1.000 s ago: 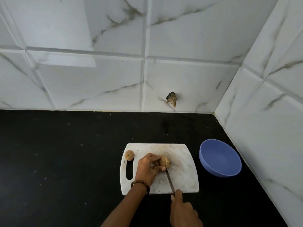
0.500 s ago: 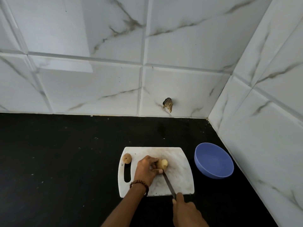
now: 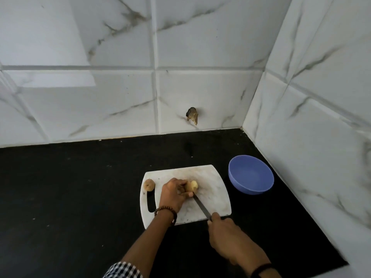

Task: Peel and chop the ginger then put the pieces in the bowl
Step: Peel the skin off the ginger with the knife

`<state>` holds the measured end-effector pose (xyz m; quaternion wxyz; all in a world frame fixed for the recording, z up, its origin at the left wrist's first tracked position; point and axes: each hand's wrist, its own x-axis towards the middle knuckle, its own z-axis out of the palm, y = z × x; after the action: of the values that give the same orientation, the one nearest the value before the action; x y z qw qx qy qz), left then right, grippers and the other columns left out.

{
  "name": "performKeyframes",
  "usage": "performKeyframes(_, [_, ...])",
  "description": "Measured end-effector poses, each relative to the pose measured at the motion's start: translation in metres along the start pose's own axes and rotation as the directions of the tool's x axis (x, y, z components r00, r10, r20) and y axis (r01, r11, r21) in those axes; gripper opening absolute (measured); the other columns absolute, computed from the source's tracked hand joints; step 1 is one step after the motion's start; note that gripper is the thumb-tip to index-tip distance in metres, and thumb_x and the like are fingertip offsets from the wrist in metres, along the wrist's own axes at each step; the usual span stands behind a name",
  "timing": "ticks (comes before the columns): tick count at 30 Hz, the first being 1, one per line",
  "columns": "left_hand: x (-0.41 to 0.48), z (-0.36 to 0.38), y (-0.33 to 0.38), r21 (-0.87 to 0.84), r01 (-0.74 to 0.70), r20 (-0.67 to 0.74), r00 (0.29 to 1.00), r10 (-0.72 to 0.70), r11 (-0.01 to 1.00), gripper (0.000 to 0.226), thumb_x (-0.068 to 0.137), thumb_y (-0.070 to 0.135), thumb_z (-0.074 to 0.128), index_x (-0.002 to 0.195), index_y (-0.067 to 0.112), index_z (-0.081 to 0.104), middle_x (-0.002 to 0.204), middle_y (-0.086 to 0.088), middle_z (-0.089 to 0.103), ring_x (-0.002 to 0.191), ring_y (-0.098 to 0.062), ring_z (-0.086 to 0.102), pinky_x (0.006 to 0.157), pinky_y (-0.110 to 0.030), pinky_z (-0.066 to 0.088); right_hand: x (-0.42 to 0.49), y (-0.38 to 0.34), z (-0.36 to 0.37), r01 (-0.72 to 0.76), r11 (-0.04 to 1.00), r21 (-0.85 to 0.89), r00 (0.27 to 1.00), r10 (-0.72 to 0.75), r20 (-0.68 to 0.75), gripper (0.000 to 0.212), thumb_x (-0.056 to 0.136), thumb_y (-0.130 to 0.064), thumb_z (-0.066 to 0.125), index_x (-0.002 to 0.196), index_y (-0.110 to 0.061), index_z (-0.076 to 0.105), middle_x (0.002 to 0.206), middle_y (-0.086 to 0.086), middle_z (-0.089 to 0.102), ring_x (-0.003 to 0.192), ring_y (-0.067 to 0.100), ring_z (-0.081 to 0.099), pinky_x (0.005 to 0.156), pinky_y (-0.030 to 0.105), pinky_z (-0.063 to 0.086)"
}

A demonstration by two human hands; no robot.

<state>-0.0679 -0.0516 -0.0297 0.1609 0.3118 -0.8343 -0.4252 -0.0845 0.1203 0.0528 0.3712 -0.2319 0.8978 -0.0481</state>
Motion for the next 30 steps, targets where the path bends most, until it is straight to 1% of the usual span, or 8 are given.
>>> performKeyframes(7, [-0.003, -0.002, 0.001, -0.012, 0.014, 0.013, 1.000, -0.014, 1.000, 0.046, 0.073, 0.020, 0.081, 0.116, 0.016, 0.065, 0.105, 0.005, 0.062, 0.092, -0.006, 0.056, 0.082, -0.014, 0.040, -0.005, 0.005, -0.004, 0.034, 0.999, -0.035, 0.999, -0.034, -0.002, 0.031, 0.101, -0.028, 0.040, 0.131, -0.019, 0.040, 0.128, 0.011, 0.047, 0.109, 0.025, 0.056, 0.092, 0.039, 0.050])
performKeyframes(12, [-0.006, -0.001, 0.001, -0.025, 0.013, 0.009, 1.000, -0.013, 1.000, 0.047, 0.072, 0.020, 0.081, 0.116, 0.015, 0.065, 0.100, 0.007, 0.060, 0.088, -0.005, 0.055, 0.070, -0.006, 0.038, -0.007, 0.015, -0.009, 0.053, 0.999, -0.012, 0.998, -0.052, 0.028, 0.030, 0.102, -0.030, 0.040, 0.129, -0.019, 0.042, 0.123, 0.009, 0.049, 0.095, 0.020, 0.059, 0.068, 0.029, 0.050])
performKeyframes(15, [-0.007, -0.001, 0.000, -0.033, 0.006, 0.018, 1.000, -0.006, 0.999, 0.046, 0.073, 0.021, 0.081, 0.116, 0.016, 0.064, 0.100, 0.008, 0.058, 0.088, -0.004, 0.056, 0.073, -0.008, 0.041, -0.011, 0.026, -0.009, 0.088, 0.995, 0.050, 0.996, -0.088, -0.002, 0.027, 0.104, -0.039, 0.033, 0.117, -0.020, 0.047, 0.108, 0.003, 0.053, 0.074, 0.011, 0.054, 0.054, 0.023, 0.041])
performKeyframes(17, [-0.006, -0.001, -0.002, -0.041, -0.003, 0.022, 1.000, 0.004, 0.999, 0.046, 0.072, 0.022, 0.081, 0.115, 0.018, 0.064, 0.102, 0.009, 0.059, 0.089, -0.004, 0.057, 0.079, -0.012, 0.045, -0.013, 0.033, -0.009, 0.086, 0.990, 0.109, 0.996, -0.082, -0.035, 0.029, 0.103, -0.046, 0.030, 0.108, -0.024, 0.048, 0.100, 0.000, 0.054, 0.069, 0.007, 0.053, 0.056, 0.023, 0.042])
performKeyframes(21, [-0.004, 0.000, -0.006, -0.057, -0.010, 0.036, 0.999, 0.012, 0.998, 0.046, 0.071, 0.021, 0.082, 0.114, 0.021, 0.064, 0.107, 0.007, 0.061, 0.088, -0.002, 0.058, 0.072, -0.004, 0.042, -0.010, 0.040, -0.008, 0.067, 0.960, 0.270, 0.996, -0.048, -0.077, 0.030, 0.102, -0.051, 0.033, 0.099, -0.027, 0.051, 0.087, -0.002, 0.054, 0.056, 0.004, 0.049, 0.051, 0.021, 0.040])
performKeyframes(24, [-0.002, 0.001, -0.008, -0.016, -0.034, 0.049, 0.998, 0.035, 0.999, 0.050, 0.071, 0.028, 0.082, 0.116, 0.024, 0.060, 0.108, 0.010, 0.058, 0.089, -0.001, 0.056, 0.071, -0.004, 0.040, 0.001, 0.038, -0.007, 0.086, 0.932, 0.353, 0.984, -0.023, -0.178, 0.029, 0.100, -0.051, 0.041, 0.092, -0.026, 0.053, 0.088, 0.001, 0.058, 0.057, 0.006, 0.054, 0.050, 0.022, 0.043])
performKeyframes(27, [-0.001, 0.005, -0.006, -0.021, -0.041, 0.051, 0.998, 0.042, 0.999, 0.058, 0.069, 0.035, 0.082, 0.121, 0.028, 0.057, 0.109, 0.011, 0.056, 0.090, -0.004, 0.056, 0.080, -0.013, 0.048, 0.020, 0.035, -0.003, 0.127, 0.916, 0.380, 0.963, -0.022, -0.268, 0.027, 0.098, -0.049, 0.046, 0.090, -0.024, 0.054, 0.089, 0.004, 0.062, 0.061, 0.008, 0.058, 0.051, 0.021, 0.045])
performKeyframes(30, [0.002, 0.008, -0.002, 0.044, -0.050, 0.042, 0.998, 0.048, 0.998, 0.054, 0.072, 0.037, 0.079, 0.120, 0.028, 0.058, 0.108, 0.008, 0.057, 0.091, -0.007, 0.056, 0.085, -0.022, 0.050, 0.039, 0.027, 0.000, 0.154, 0.896, 0.417, 0.952, -0.023, -0.304, 0.024, 0.097, -0.048, 0.050, 0.089, -0.026, 0.053, 0.090, 0.004, 0.060, 0.065, 0.009, 0.059, 0.054, 0.020, 0.042])
